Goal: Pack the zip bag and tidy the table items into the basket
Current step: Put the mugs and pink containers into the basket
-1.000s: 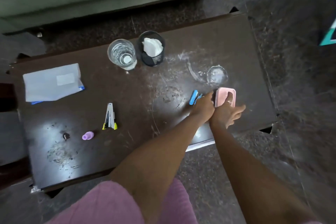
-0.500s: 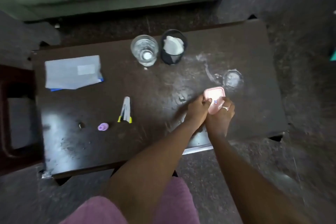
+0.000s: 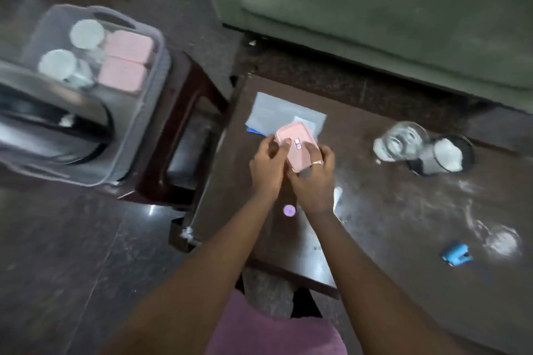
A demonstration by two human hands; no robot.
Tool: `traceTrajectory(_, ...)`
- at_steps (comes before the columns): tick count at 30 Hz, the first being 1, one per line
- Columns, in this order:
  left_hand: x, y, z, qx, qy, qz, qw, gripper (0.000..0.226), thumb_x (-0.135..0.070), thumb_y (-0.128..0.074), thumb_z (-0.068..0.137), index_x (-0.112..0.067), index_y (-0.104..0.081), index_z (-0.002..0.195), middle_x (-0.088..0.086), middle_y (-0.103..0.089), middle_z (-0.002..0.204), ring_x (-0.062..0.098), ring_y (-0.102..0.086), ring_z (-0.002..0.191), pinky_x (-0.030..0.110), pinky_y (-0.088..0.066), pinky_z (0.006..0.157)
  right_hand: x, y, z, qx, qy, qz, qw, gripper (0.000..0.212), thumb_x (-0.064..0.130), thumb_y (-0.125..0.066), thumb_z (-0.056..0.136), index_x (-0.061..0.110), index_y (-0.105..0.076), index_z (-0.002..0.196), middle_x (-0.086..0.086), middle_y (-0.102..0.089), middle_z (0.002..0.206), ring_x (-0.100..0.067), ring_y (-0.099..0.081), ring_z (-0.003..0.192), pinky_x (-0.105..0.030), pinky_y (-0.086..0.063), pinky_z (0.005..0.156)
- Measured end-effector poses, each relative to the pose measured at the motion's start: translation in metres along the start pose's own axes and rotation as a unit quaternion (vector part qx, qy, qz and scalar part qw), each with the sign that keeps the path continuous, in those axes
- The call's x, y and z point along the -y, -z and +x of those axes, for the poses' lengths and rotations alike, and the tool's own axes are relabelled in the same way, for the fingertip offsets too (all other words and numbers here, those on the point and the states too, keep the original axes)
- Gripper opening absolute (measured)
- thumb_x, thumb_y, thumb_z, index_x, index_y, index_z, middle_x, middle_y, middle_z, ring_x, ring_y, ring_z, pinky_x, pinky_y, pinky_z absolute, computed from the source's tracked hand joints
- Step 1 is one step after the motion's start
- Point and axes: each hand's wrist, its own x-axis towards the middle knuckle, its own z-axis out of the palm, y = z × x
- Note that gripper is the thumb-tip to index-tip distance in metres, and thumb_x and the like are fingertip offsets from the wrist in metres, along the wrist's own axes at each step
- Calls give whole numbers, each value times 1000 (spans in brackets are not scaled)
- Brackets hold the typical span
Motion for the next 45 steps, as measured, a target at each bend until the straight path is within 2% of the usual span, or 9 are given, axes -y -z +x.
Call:
traceTrajectory(4, -25, 91, 46, -127, -21, -78, 989, 28, -39, -59, 88, -18, -65, 106, 6, -72, 103, 20, -65, 95, 34, -50, 88, 87, -56, 24, 99, 89, 23, 991, 53, 11, -72, 70, 7, -56, 120, -12, -49, 125, -27, -55, 109, -16, -37, 89)
traceTrajectory(8, -43, 170, 83, -295, -41, -140, 944, 28, -36, -48, 94, -12, -63, 93, 15, -71, 100, 26, -65, 95, 42, -50, 90, 164, -109, 37, 154, 193, 27, 969, 48, 6, -74, 68, 1, -60, 113, -16, -54, 121, -26, -55, 111, -10, -33, 89)
traceTrajectory(11, -50, 201, 98, -363, -23, -142, 921, 36, -32, -40, 98, -8, -60, 116, 16, -67, 117, 29, -62, 108, 35, -47, 94, 207, -143, 44, 182, 225, 35, 956, 46, 7, -75, 67, -1, -62, 110, -17, -59, 118, -27, -57, 111, -18, -37, 92)
traceTrajectory(15, -43, 205, 101, -354, -3, -102, 930, 43, -26, -33, 100, -19, -35, 143, 10, -48, 142, 28, -50, 125, 21, -31, 92, 241, -184, 55, 287, 230, -32, 929, 49, 20, -75, 69, 3, -59, 113, -17, -58, 117, -29, -53, 114, -24, -36, 93)
traceTrajectory(21, -40, 204, 98, -371, 31, -90, 924, 45, -18, -33, 99, -15, -30, 145, 16, -46, 142, 34, -48, 125, 22, -26, 90, 246, -212, 72, 360, 225, -134, 896, 48, 35, -76, 70, 6, -58, 105, -17, -65, 106, -29, -60, 99, -30, -45, 80)
traceTrajectory(25, -34, 211, 97, -381, 26, -81, 920, 45, -17, -35, 99, -13, -32, 144, 14, -46, 143, 31, -48, 127, 19, -26, 94, 245, -228, 71, 359, 281, -247, 855, 55, 39, -76, 72, 8, -54, 112, -19, -56, 115, -35, -56, 105, -36, -46, 85)
traceTrajectory(33, -27, 215, 89, -415, -1, -73, 907, 41, -6, -33, 98, -12, -44, 137, 15, -54, 136, 28, -53, 121, 12, -32, 85, 232, -240, 53, 281, 376, -397, 789, 41, 12, -54, 88, 8, -44, 128, -18, -50, 125, -37, -54, 112, -42, -43, 91)
traceTrajectory(39, -22, 211, 88, -402, -20, -62, 913, 35, -5, -33, 96, -11, -55, 123, 9, -64, 122, 24, -60, 108, 16, -39, 81, 237, -242, 47, 275, 355, -427, 785, 32, 17, -41, 95, 12, -53, 124, -14, -51, 129, -30, -45, 123, -36, -38, 99)
traceTrajectory(45, -25, 181, 69, -390, -128, -46, 910, 34, -3, -36, 92, -2, -56, 119, 13, -64, 118, 17, -56, 105, 13, -36, 87, 217, -200, 53, 253, 376, -278, 847, 31, 16, -46, 91, 6, -61, 116, -14, -54, 129, -29, -43, 124, -36, -36, 103)
